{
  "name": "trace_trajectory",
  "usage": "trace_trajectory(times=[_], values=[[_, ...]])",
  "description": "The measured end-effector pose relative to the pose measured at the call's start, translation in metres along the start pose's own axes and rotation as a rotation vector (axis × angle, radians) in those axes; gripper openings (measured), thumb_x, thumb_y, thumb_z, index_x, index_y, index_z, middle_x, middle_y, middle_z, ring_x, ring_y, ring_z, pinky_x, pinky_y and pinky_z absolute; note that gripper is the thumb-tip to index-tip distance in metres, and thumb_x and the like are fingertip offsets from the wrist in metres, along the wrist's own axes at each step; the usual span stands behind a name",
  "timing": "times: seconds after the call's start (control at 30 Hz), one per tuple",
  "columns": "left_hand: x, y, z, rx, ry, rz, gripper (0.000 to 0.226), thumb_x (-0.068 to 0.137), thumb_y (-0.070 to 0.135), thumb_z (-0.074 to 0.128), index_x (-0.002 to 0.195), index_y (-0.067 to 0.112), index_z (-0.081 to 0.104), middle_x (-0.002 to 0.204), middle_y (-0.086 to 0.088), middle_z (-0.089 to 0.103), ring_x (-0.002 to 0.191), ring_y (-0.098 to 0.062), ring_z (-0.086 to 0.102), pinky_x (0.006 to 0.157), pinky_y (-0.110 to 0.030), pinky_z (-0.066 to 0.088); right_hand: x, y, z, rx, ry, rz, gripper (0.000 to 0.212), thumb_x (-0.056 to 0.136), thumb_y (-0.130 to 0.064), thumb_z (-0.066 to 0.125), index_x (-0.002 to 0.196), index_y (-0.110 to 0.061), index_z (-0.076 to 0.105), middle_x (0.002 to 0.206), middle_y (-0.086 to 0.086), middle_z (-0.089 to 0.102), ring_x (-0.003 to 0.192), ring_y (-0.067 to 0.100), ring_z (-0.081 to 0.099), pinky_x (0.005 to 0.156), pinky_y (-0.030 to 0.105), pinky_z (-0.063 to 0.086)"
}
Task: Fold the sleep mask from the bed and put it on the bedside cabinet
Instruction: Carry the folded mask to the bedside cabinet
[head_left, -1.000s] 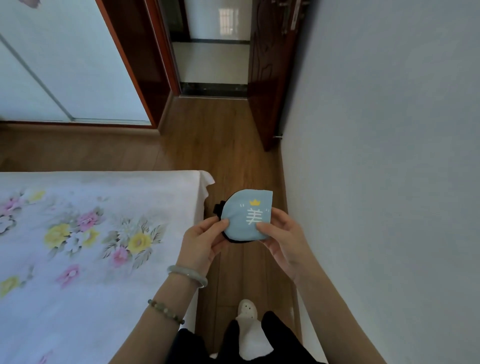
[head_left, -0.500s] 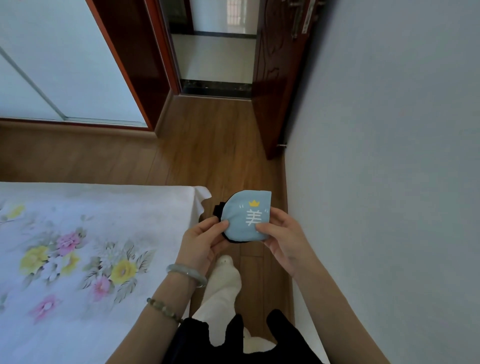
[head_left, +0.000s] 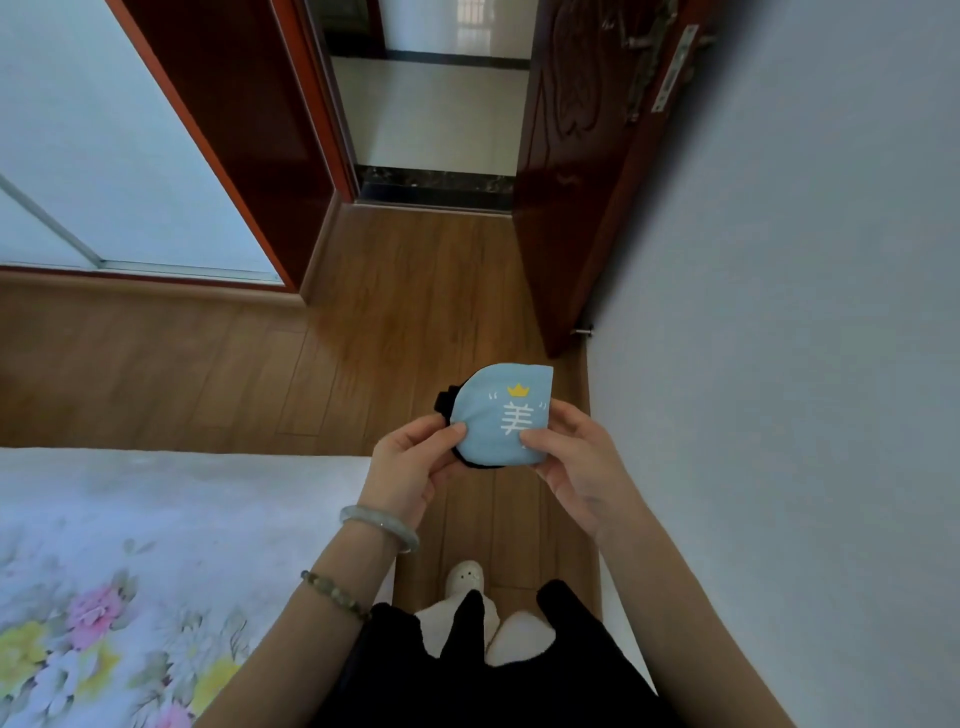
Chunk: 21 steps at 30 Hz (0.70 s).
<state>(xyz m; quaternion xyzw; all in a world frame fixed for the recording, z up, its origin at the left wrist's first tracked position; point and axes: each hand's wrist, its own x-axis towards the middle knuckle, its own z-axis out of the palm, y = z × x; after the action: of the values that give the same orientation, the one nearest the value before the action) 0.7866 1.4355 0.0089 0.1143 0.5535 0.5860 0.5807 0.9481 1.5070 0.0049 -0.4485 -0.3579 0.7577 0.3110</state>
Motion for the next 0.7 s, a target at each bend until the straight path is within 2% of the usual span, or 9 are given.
trace_trajectory(times=[0.27, 0.37, 0.5, 0.6, 0.7], values=[[0.102, 0.048, 0.02, -0.012, 0.074, -0.025, 0.015, 0.082, 0.005, 0.066, 0.097, 0.002, 0.066, 0.102, -0.016, 0.071, 0.092, -0.027, 0.071, 0.067, -0.028, 0.059, 0.11, -0.055, 0.009, -0.038, -0.031, 0.031, 0.036, 0.078, 0.003, 0.064, 0.11, -0.014, 0.061, 0.099, 0.0, 0.074, 0.096, 0.017, 0.068, 0.071, 0.025, 0.055], [0.142, 0.066, 0.028, -0.038, 0.133, -0.02, 0.022, 0.081, 0.004, 0.067, 0.102, 0.0, 0.064, 0.104, -0.018, 0.07, 0.094, -0.028, 0.07, 0.073, -0.031, 0.06, 0.158, -0.075, 0.013, -0.061, -0.071, 0.056, 0.036, 0.078, 0.003, 0.063, 0.108, -0.015, 0.061, 0.097, -0.001, 0.074, 0.095, 0.017, 0.068, 0.072, 0.026, 0.056], [0.194, 0.093, 0.04, -0.076, 0.216, 0.032, 0.028, 0.08, 0.005, 0.066, 0.107, -0.005, 0.062, 0.105, -0.021, 0.07, 0.092, -0.028, 0.071, 0.076, -0.032, 0.059, 0.229, -0.111, 0.025, -0.135, -0.161, 0.087, 0.035, 0.077, 0.003, 0.064, 0.105, -0.018, 0.062, 0.097, -0.001, 0.074, 0.094, 0.016, 0.069, 0.072, 0.026, 0.056], [0.229, 0.116, 0.047, -0.138, 0.301, 0.055, 0.035, 0.081, 0.006, 0.066, 0.112, -0.009, 0.059, 0.11, -0.024, 0.067, 0.101, -0.034, 0.067, 0.09, -0.044, 0.054, 0.282, -0.143, 0.043, -0.189, -0.267, 0.113, 0.034, 0.077, 0.006, 0.062, 0.102, -0.017, 0.063, 0.092, -0.002, 0.075, 0.091, 0.016, 0.07, 0.071, 0.027, 0.056], [0.256, 0.138, 0.05, -0.227, 0.386, 0.101, 0.034, 0.082, 0.006, 0.067, 0.109, -0.012, 0.058, 0.102, -0.023, 0.068, 0.092, -0.032, 0.068, 0.086, -0.041, 0.056, 0.328, -0.171, 0.067, -0.246, -0.371, 0.151, 0.032, 0.077, 0.009, 0.059, 0.098, -0.014, 0.064, 0.089, 0.0, 0.075, 0.087, 0.016, 0.07, 0.074, 0.028, 0.057]])
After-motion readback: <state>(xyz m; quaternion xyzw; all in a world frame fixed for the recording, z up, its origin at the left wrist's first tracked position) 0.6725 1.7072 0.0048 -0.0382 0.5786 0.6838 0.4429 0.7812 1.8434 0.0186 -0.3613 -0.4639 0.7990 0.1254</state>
